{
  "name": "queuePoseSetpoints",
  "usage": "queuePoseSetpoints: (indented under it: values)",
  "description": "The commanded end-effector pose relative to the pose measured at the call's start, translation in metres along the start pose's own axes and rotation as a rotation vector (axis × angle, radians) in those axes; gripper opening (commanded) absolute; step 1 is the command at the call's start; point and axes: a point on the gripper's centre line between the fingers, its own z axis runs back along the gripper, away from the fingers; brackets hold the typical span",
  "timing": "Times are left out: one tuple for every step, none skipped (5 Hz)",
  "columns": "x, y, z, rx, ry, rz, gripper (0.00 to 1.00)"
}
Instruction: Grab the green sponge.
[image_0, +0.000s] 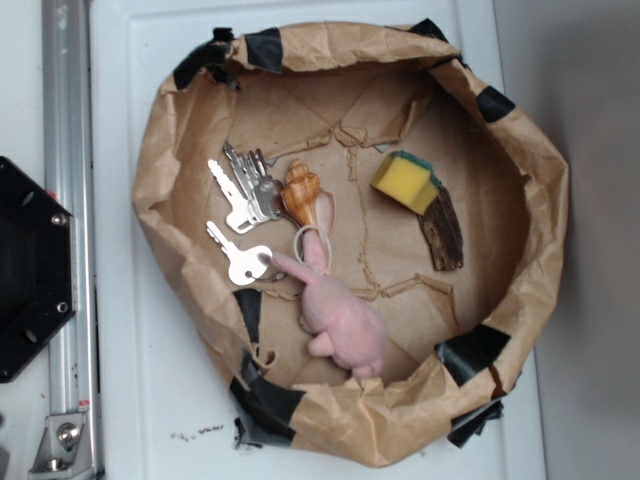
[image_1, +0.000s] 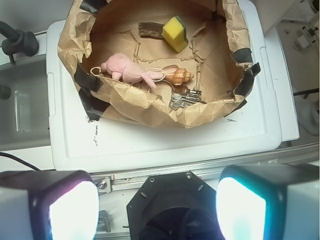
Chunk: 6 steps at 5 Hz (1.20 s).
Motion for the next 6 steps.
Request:
queuePoseSetpoints:
  values:
    - [0.0,0.0,0.0,0.0,0.0,0.0,1.0]
    - [0.047,0.013,-0.035,0.041,-0.131,-0.202,1.0]
    - [0.088,-0.002,-0.067,0.103,-0.096,-0.232,1.0]
    - [0.126,-0.011,-0.112,0.129,-0.111,-0.335,1.0]
    - [0.161,0.005,-0.158,0.175,-0.043,-0.329,1.0]
    - [0.169,0.013,-0.178,0.224,-0.001,-0.341,1.0]
